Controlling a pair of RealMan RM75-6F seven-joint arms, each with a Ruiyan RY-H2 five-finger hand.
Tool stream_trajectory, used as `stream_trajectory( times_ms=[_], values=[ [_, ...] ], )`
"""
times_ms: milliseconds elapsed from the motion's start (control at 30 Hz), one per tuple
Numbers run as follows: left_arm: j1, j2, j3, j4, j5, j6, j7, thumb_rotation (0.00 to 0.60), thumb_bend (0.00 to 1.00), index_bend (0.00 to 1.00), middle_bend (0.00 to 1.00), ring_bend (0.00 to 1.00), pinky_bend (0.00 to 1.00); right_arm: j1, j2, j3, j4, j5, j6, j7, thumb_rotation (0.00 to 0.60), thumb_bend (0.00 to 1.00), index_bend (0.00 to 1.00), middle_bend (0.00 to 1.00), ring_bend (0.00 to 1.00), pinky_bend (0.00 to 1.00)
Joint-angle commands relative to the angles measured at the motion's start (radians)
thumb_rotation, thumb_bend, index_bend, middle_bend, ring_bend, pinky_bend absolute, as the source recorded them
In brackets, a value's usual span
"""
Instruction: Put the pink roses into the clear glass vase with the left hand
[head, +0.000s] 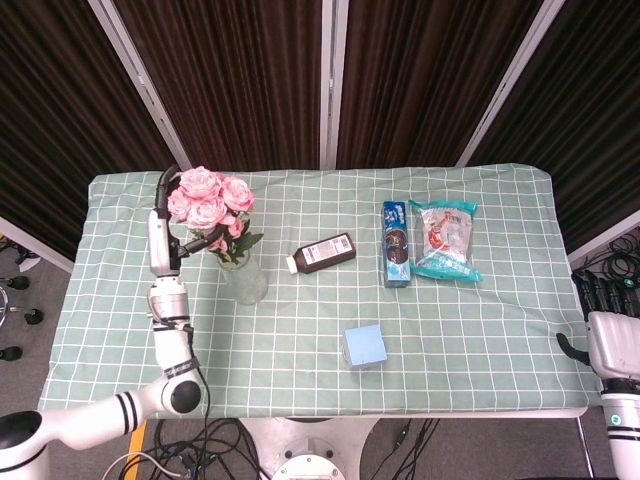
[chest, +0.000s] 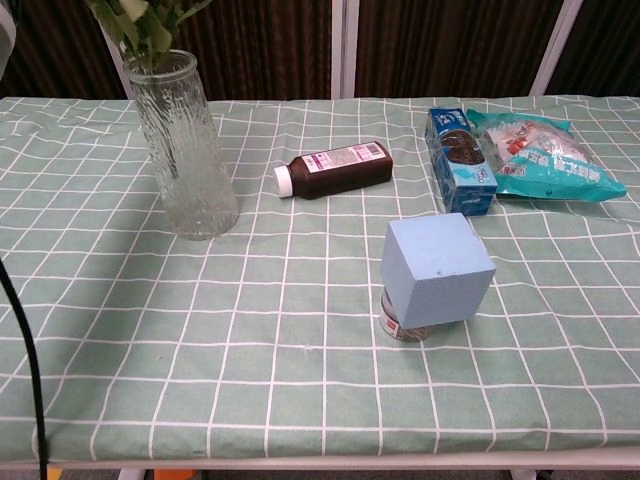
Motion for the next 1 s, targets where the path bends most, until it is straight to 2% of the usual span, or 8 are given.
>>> stream_trajectory(
  times_ms=[33,367,600,667,767,933,1000],
  values=[
    [0.023,0.012,0.017,-0.014,0.022,-0.005,-0.009,0.600,0.08,0.01,0.02,0.10,0.22,0.001,-0.002,-0.001,0.002,0.001,-0.003,0.000,0.600,0.17,0.00,0.00,0.00,0.00],
    [0.069,0.074,0.031,-0.157,0.128,0.040,-0.008,0.600,0.01,0.00,0.00,0.07,0.18,0.004,-0.007,0.000,0.005,0.004,-0.009,-0.001,0.600,0.17,0.00,0.00,0.00,0.00],
    [0.102,0.156,0.003,-0.217,0.152,0.067,0.056,0.600,0.00,0.00,0.00,0.06,0.18,0.005,-0.008,0.000,0.005,0.002,-0.008,0.001,0.600,0.17,0.00,0.00,0.00,0.00],
    [0.116,0.188,0.002,-0.208,0.154,0.070,0.085,0.600,0.00,0.00,0.01,0.06,0.18,0.005,-0.007,-0.001,0.003,-0.005,-0.004,0.003,0.600,0.17,0.00,0.00,0.00,0.00],
    [0.146,0.254,0.027,-0.142,0.182,0.070,0.137,0.600,0.01,0.00,0.01,0.06,0.18,0.000,-0.002,-0.003,-0.007,-0.023,0.015,0.004,0.600,0.17,0.00,0.00,0.00,0.00],
    [0.235,0.393,0.062,-0.087,0.203,0.078,0.127,0.600,0.03,0.01,0.02,0.06,0.19,-0.015,0.016,0.001,-0.027,-0.039,0.057,-0.001,0.600,0.17,0.00,0.00,0.00,0.00],
    [0.282,0.452,0.095,-0.075,0.223,0.085,0.117,0.600,0.04,0.01,0.04,0.06,0.19,-0.020,0.021,0.001,-0.033,-0.038,0.065,-0.002,0.600,0.17,0.00,0.00,0.00,0.00]
  ],
)
